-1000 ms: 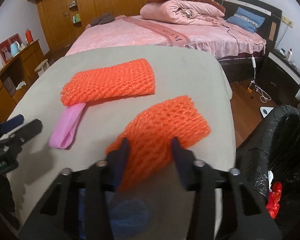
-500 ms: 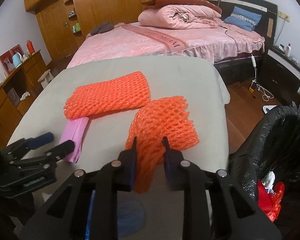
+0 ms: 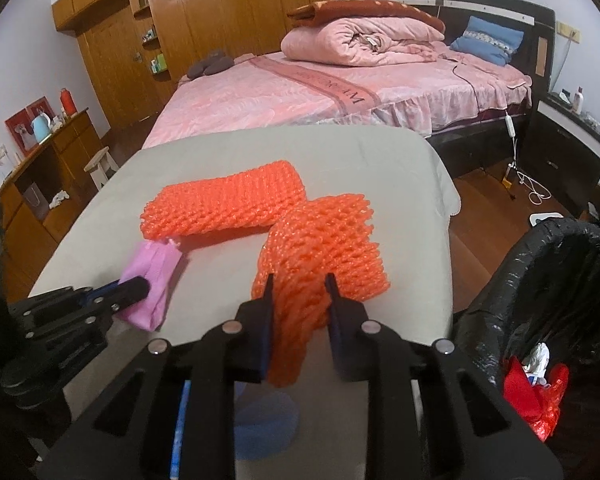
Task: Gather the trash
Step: 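Grasp the orange mesh sleeve with the right tool while the left tool grasps the pink strip, then carry the orange sleeve and pink strip over the black bin and open both tools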
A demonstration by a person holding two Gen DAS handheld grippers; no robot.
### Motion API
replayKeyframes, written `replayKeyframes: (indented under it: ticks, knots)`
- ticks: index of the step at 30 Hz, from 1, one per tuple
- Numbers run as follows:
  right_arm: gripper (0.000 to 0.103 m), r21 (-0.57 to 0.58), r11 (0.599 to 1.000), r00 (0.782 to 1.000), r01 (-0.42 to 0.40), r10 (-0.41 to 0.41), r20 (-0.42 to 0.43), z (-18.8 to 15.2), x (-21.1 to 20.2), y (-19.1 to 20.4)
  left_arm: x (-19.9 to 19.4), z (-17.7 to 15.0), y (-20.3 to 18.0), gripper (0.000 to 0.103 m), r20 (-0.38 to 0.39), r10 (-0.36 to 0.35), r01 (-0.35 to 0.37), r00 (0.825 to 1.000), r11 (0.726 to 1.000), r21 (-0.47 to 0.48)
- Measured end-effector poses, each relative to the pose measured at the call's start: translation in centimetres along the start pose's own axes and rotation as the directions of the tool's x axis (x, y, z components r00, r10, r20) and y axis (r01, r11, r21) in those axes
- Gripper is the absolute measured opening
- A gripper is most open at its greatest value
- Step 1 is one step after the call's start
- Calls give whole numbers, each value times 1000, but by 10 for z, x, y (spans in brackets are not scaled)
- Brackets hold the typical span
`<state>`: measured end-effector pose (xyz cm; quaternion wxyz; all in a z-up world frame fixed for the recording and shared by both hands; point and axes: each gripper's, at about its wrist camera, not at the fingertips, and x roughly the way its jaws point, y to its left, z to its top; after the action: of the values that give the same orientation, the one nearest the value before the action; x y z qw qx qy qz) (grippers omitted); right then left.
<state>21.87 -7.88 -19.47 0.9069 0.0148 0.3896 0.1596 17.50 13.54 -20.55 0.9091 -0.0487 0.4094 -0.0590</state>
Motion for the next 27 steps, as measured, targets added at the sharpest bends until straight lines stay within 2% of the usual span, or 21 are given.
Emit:
replayKeyframes:
  ticks: [8, 14, 27]
  knots:
    - [22, -15, 1000, 999, -15, 16, 28, 1, -25, 4, -49, -1, -2, 5, 61, 33, -32, 998, 999, -8]
    - [22, -32, 999, 998, -21, 23, 55, 5, -51, 8, -72, 6, -11, 5, 108, 42, -41, 993, 999, -5]
    - [22, -55, 998, 988, -16, 24, 152, 10, -125, 4, -110, 24, -49, 5, 186, 5, -8, 982, 1000, 20]
